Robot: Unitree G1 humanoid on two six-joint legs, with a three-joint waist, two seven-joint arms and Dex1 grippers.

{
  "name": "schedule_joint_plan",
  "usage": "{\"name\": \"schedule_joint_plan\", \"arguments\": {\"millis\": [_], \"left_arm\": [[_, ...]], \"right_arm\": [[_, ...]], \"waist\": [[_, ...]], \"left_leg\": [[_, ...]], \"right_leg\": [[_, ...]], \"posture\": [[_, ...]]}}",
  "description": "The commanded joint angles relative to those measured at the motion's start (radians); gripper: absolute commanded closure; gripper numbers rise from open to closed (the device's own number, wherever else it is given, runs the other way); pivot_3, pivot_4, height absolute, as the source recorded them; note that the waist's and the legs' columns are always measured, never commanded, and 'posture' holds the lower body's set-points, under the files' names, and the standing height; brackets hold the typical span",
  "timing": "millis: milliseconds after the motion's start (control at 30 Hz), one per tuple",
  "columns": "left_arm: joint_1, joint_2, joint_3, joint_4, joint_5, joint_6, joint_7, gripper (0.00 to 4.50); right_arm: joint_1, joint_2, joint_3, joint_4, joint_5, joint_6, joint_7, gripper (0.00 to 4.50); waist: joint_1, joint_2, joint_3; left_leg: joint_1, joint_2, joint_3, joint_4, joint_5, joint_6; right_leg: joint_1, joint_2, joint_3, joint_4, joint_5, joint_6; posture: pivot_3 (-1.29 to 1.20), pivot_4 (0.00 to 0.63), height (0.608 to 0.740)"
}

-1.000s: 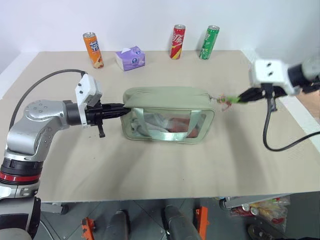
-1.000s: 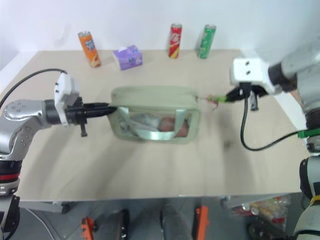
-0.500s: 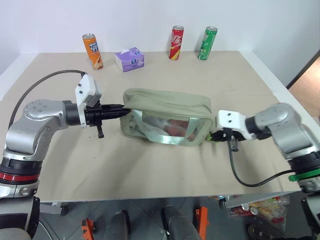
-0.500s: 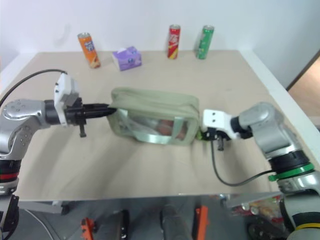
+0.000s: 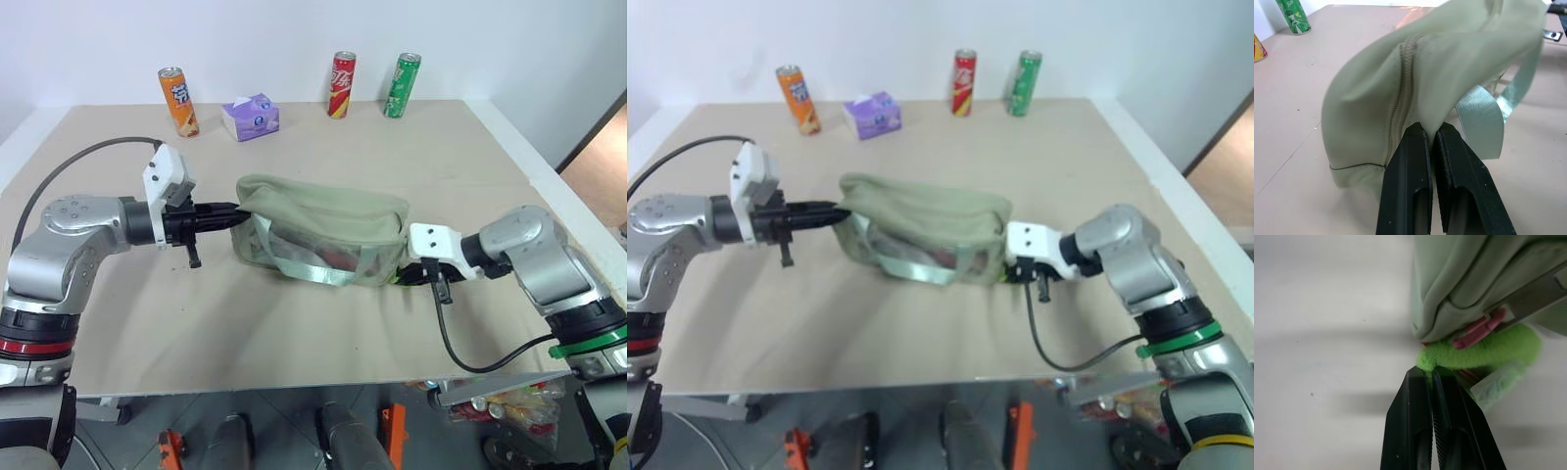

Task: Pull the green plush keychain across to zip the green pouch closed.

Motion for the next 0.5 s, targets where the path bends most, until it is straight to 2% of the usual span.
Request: {"name": "schedule_joint_plan", "arguments": {"millis": [33, 300, 500], "left_arm": [[-0.006, 0.015, 0.042, -0.035, -0.018, -0.003, 0.005, 4.5], [0.039, -0.014, 0.06, -0.029, -0.023, 0.004, 0.062, 4.5], [0.063, -0.022, 0.075, -0.032, -0.042, 0.02, 0.092, 4.5]], "right_arm": [[-0.068, -0.037, -0.098, 0.043, 0.058, -0.008, 0.019, 4.48], [-0.083, -0.037, -0.27, 0.023, 0.271, 0.155, 0.032, 4.48], [-0.021, -0.059, -0.317, -0.058, 0.334, 0.22, 0.004, 4.48]], "waist": [[0.0, 0.0, 0.0], [0.001, 0.0, 0.0], [0.001, 0.0, 0.0]], "left_leg": [[0.0, 0.0, 0.0, 0.0, 0.0, 0.0], [0.0, 0.0, 0.0, -0.001, 0.0, 0.0], [0.0, 0.0, 0.001, -0.001, 0.0, 0.0]], "right_leg": [[0.0, 0.0, 0.0, 0.0, 0.0, 0.0], [0.0, 0.0, 0.0, 0.0, 0.0, 0.002], [0.0, 0.0, 0.001, 0.0, 0.001, 0.003]], "posture": [[0.0, 0.15, 0.74], [0.0, 0.15, 0.74], [0.0, 0.15, 0.74]]}}
